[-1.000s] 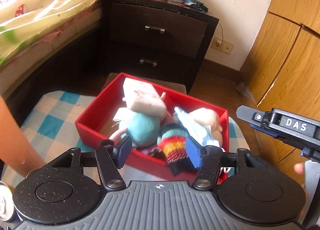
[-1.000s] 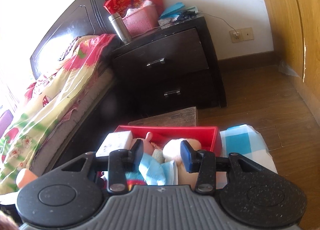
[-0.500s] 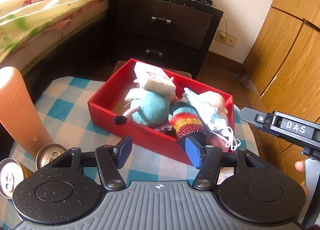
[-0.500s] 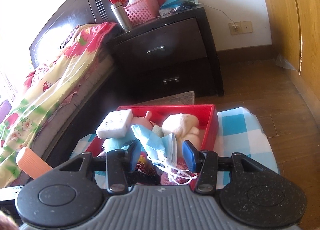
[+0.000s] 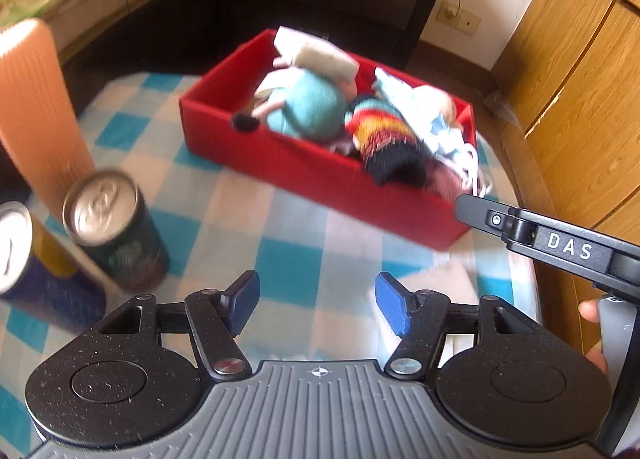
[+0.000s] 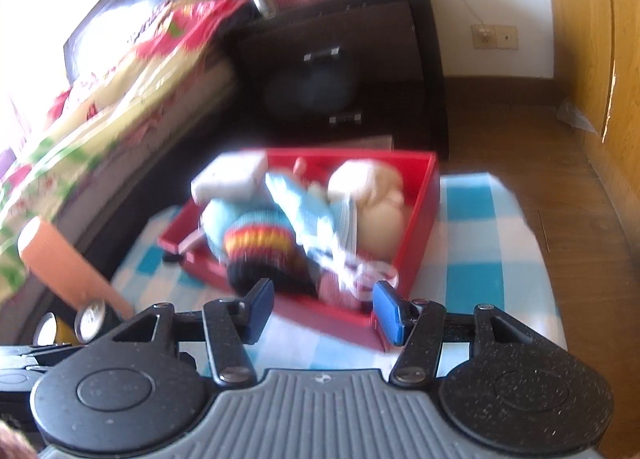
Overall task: Organize soft objects
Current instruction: 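Move the left gripper to the blue face mask while the right approaches the white foam block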
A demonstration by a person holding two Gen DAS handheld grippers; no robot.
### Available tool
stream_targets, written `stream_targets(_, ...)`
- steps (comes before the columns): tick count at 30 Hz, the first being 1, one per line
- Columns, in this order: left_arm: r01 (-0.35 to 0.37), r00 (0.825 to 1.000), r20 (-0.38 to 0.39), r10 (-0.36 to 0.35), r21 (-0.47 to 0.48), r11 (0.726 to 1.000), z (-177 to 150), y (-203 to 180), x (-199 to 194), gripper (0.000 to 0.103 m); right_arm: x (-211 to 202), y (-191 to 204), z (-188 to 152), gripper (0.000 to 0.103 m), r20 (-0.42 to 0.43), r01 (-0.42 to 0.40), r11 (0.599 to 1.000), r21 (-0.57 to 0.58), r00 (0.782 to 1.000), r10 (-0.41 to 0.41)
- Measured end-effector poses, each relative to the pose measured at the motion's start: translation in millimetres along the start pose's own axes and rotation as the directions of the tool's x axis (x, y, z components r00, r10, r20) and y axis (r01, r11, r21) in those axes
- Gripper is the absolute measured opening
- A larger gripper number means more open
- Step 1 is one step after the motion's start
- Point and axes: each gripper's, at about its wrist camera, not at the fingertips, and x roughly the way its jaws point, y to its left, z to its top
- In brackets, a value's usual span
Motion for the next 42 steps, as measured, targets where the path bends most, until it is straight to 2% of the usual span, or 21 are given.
stream_targets(6, -0.022, 0.996, -0.082, 0.02, -0.026, 0.999, -30.7, 5.0, 7.1, 0.068, 5.2, 4.6, -27.6, 0.041, -0.072, 0.008, 0.999, -0.039, 0.997, -0.011)
stream_targets(10, -0.004, 0.988, -0.155, -0.009, -0.08, 0.997, -47.5, 8.7, 17.5, 0.068, 13.8, 5.6, -38.1, 0.044, -0.119, 0.019, 0.997, -0.07, 0.992, -0.028)
stream_targets(12, 0.001, 0.984, -0.179, -0.019, -0.102, 0.995, -51.5, 9.0, 23.0, 0.071, 18.7, 5.1, -41.1, 0.049, -0.145, 0.018, 0.997, -0.074, 0.989, -0.028)
stream_targets(19, -0.006, 0.978, -0.209, -0.02, -0.123, 0.992, -51.2, 3.2, 37.4, 0.074, 37.0, -4.3, -45.1, 0.058, -0.199, 0.02, 0.999, -0.038, 0.98, -0.027)
stream_targets(21, -0.013, 0.979, -0.204, -0.009, -0.106, 0.994, -51.7, 0.6, 37.2, 0.075, 41.8, -3.0, -44.1, 0.063, -0.205, 0.021, 0.999, -0.029, 0.978, -0.027)
stream_targets(28, -0.001, 0.978, -0.209, -0.017, -0.088, 0.996, -53.3, 4.0, 35.3, 0.07, 51.8, 15.5, -47.3, 0.075, -0.217, 0.057, 0.983, -0.176, 0.972, -0.096)
stream_targets(33, 0.002, 0.976, -0.216, -0.02, -0.084, 0.996, -55.5, 6.1, 34.0, 0.07, 58.7, 12.7, -50.2, 0.078, -0.219, 0.096, 0.973, -0.211, 0.965, -0.143)
stream_targets(34, 0.004, 0.976, -0.216, -0.023, -0.086, 0.996, -55.7, 6.6, 33.6, 0.07, 60.3, 11.0, -50.2, 0.078, -0.22, 0.111, 0.973, -0.203, 0.963, -0.156)
stream_targets(36, 0.008, 0.976, -0.217, -0.029, -0.097, 0.995, -55.9, 8.8, 32.8, 0.07, 64.6, 4.6, -50.0, 0.069, -0.253, 0.099, 0.981, -0.164, 0.957, -0.139)
stream_targets(39, 0.013, 0.976, -0.216, -0.036, -0.11, 0.994, -54.5, 9.5, 32.4, 0.066, 62.4, -1.3, -46.7, 0.051, -0.251, 0.095, 0.988, -0.119, 0.96, -0.122)
stream_targets(41, 0.016, 0.976, -0.215, -0.041, -0.114, 0.993, -53.3, 9.6, 33.1, 0.064, 59.3, -7.6, -42.1, 0.033, -0.248, 0.084, 0.994, -0.073, 0.964, -0.1)
stream_targets(42, 0.017, 0.976, -0.214, -0.042, -0.115, 0.993, -53.0, 9.6, 33.1, 0.064, 58.4, -11.8, -40.1, 0.029, -0.247, 0.078, 0.996, -0.046, 0.965, -0.087)
